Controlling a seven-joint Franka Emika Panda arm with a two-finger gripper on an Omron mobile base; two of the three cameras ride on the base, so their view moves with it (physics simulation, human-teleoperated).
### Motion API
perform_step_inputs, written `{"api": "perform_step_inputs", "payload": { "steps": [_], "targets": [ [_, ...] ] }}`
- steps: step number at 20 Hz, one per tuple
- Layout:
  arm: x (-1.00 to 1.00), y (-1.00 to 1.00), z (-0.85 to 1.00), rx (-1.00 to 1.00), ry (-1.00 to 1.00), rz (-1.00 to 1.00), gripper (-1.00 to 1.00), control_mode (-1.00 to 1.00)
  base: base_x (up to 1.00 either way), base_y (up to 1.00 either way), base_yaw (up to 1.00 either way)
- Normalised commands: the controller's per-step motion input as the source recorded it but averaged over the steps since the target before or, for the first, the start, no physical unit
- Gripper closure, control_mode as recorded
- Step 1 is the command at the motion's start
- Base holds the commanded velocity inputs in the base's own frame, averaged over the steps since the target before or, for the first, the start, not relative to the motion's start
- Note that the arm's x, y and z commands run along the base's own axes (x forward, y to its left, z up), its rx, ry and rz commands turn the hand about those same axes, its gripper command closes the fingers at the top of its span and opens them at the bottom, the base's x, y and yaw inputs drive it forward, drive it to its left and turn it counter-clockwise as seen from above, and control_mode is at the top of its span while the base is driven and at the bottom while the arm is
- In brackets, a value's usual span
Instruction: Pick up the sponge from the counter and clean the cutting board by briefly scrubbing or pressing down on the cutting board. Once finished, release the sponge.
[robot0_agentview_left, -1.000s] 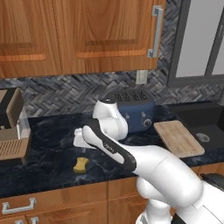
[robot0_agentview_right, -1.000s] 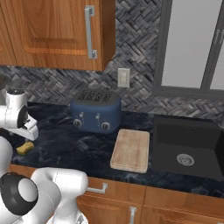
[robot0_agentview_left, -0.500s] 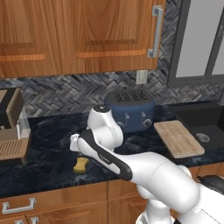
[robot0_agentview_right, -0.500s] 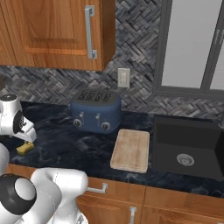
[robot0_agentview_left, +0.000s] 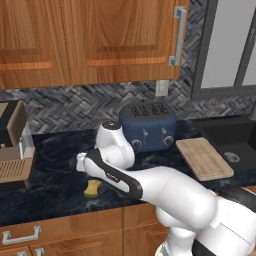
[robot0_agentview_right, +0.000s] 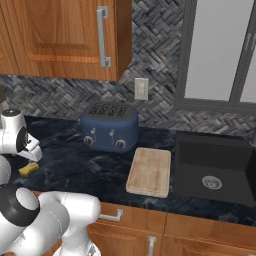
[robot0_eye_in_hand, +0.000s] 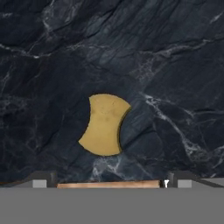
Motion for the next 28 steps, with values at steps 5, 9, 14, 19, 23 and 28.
{"api": "perform_step_inputs", "payload": {
  "steps": [5,9,14,19,23,28],
  "targets": [
    [0.06,0.12,-0.18,-0.01,0.0,-0.01,-1.0,-1.0,0.0,0.0,0.0],
    [0.0,0.01,-0.25,0.0,0.0,-0.01,-1.0,-1.0,0.0,0.0,0.0],
    [0.0,0.01,-0.26,0.0,0.0,-0.01,-1.0,-1.0,0.0,0.0,0.0],
    [0.0,0.04,-0.27,-0.01,0.0,-0.01,-1.0,-1.0,0.0,0.0,0.0],
    [0.05,0.02,-0.1,-0.01,0.0,0.0,-1.0,-1.0,0.0,0.0,0.0],
    [0.04,0.06,-0.06,0.0,0.01,0.0,-1.0,-1.0,0.0,0.0,0.0]
  ]
}}
